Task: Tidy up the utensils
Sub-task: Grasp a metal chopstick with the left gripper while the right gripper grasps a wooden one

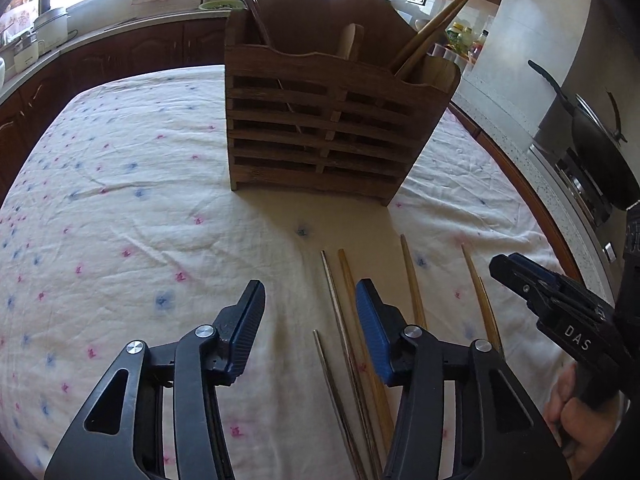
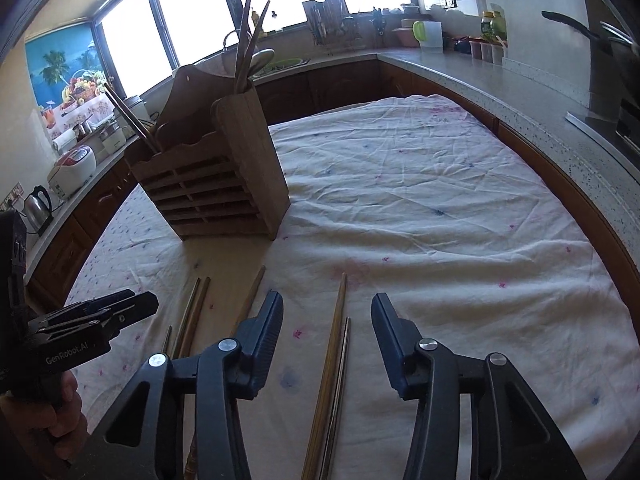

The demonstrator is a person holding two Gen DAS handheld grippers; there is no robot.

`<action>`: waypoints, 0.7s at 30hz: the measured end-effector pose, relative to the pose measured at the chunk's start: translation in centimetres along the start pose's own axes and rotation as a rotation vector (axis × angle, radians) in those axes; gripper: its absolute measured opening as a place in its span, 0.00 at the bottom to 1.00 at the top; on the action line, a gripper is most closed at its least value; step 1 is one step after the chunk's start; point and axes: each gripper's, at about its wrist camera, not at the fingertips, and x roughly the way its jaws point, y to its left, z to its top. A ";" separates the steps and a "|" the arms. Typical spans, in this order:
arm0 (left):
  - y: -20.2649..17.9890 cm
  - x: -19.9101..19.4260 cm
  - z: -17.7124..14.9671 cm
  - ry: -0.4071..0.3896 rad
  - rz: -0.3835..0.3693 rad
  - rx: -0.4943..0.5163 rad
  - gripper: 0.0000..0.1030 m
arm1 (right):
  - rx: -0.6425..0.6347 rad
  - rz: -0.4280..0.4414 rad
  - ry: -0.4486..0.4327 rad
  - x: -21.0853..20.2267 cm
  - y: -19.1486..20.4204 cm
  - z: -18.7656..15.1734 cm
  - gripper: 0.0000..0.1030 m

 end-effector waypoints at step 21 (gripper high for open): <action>-1.6 3.4 0.9 0.047 0.057 0.123 0.06 | -0.040 -0.064 0.094 4.6 0.3 1.0 0.06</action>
